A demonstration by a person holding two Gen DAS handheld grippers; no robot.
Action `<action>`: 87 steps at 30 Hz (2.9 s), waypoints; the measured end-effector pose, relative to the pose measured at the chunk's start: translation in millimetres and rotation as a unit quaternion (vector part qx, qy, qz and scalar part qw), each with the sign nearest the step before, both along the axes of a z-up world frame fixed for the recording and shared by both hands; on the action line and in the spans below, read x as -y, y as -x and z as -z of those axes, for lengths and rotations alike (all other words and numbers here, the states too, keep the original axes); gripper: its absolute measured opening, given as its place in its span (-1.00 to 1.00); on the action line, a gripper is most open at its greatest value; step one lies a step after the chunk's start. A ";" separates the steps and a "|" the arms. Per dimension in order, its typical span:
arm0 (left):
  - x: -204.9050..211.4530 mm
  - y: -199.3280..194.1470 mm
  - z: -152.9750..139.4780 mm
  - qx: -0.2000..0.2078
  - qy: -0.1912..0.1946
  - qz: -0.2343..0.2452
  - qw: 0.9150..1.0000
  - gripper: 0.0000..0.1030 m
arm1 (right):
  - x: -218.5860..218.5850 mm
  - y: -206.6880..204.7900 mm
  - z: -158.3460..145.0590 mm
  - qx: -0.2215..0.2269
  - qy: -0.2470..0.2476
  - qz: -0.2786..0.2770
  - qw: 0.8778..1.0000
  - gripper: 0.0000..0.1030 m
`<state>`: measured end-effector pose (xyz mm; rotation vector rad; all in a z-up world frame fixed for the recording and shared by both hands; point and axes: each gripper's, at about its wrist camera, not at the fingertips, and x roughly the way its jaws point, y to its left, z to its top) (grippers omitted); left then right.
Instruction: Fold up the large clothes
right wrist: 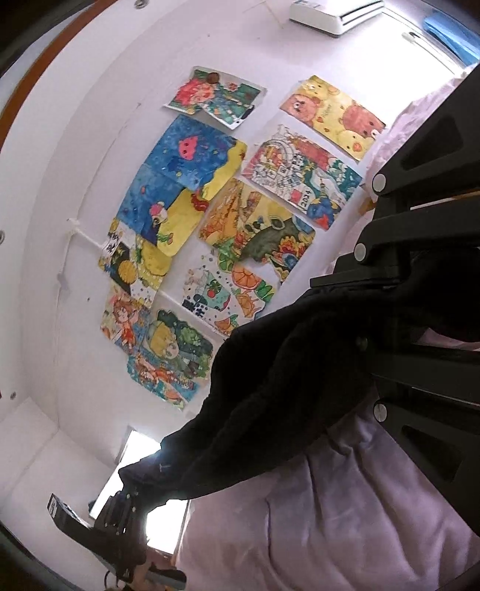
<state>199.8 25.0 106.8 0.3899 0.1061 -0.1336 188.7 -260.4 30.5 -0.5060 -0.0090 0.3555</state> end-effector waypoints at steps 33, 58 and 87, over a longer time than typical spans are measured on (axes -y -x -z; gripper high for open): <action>14.6 -220.2 -44.3 -0.030 0.052 -0.072 0.996 -0.92 | 10.1 -230.0 -45.3 -0.086 -0.155 0.072 0.982 -0.83; 2.4 -395.9 72.1 -0.207 0.082 -0.109 0.969 -0.92 | -5.9 -393.0 47.8 -0.257 -0.163 0.110 0.946 -0.64; -3.4 -402.4 113.8 -0.212 0.123 -0.095 0.965 -0.85 | 4.7 -397.4 80.0 -0.252 -0.203 0.135 0.937 0.18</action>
